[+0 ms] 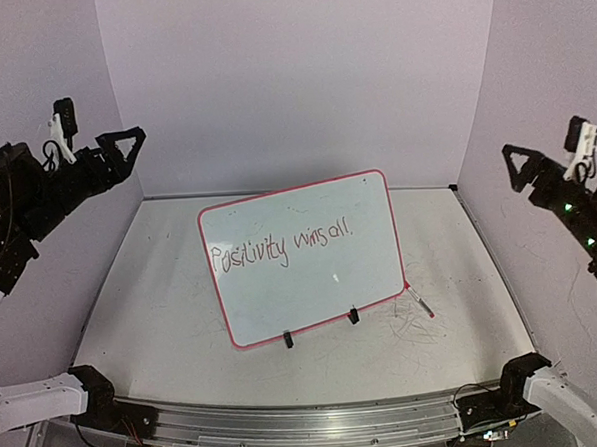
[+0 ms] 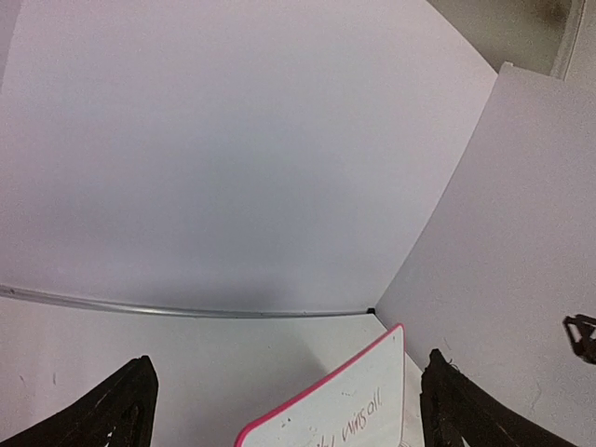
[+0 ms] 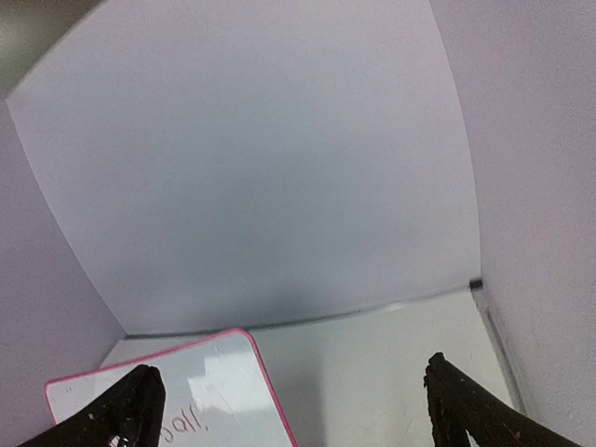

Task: Write a sentence on the whiteboard
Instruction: Reset both arms

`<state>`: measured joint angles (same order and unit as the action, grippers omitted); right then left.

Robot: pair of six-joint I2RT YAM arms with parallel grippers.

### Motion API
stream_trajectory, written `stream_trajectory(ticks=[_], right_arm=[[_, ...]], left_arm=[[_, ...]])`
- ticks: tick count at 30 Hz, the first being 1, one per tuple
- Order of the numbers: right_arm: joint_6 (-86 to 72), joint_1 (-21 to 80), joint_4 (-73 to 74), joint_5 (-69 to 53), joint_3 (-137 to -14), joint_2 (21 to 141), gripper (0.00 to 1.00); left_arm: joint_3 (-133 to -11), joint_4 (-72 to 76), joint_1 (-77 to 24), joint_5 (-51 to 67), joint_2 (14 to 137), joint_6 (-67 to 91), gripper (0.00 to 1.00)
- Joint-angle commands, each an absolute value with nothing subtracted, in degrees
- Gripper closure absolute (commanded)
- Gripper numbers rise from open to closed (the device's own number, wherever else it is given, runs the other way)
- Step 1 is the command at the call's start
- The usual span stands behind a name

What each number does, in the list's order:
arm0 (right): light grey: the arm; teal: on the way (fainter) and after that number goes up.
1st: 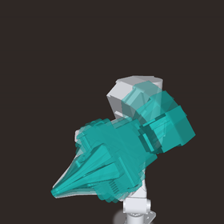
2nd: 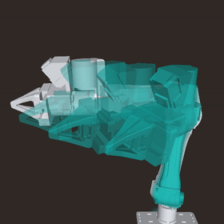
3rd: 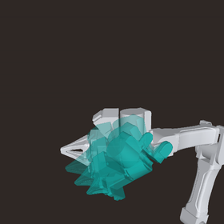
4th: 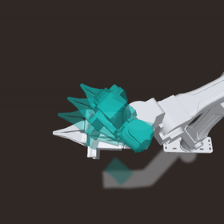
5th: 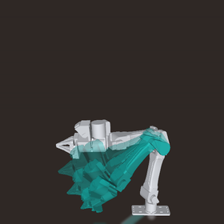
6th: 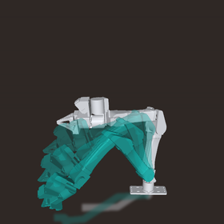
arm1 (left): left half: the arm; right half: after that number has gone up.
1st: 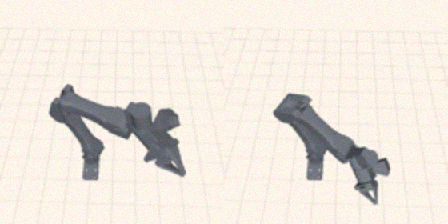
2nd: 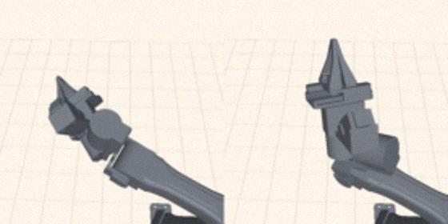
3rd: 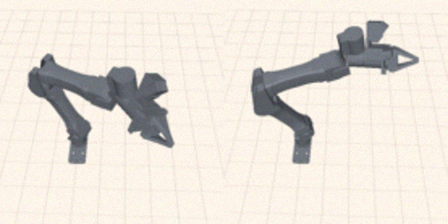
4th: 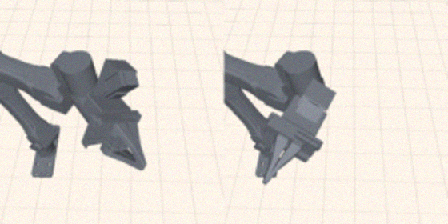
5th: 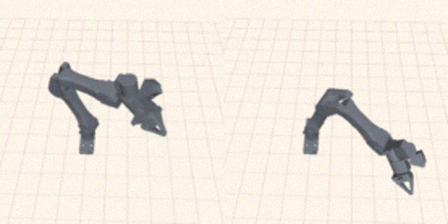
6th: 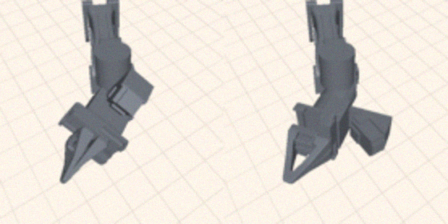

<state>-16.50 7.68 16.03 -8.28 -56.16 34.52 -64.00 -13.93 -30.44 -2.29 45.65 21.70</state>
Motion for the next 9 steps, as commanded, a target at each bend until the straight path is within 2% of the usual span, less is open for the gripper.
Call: stream_trajectory(ticks=[1,5,9], right_arm=[[-8.7,7.6,24.3,-5.5,-65.5,34.9,0.02],[-7.6,7.6,25.0,-4.7,-68.4,33.2,0.02],[-8.2,7.6,23.3,-6.7,-65.8,31.3,0.02]], left_arm=[[-69.0,-12.9,-30.4,-8.8,46.1,17.4,0.01],[-69.8,-12.9,-30.4,-9.3,46.3,16.6,0.01],[-70.3,-12.9,-30.4,-9.4,46.7,16.8,0.01]])
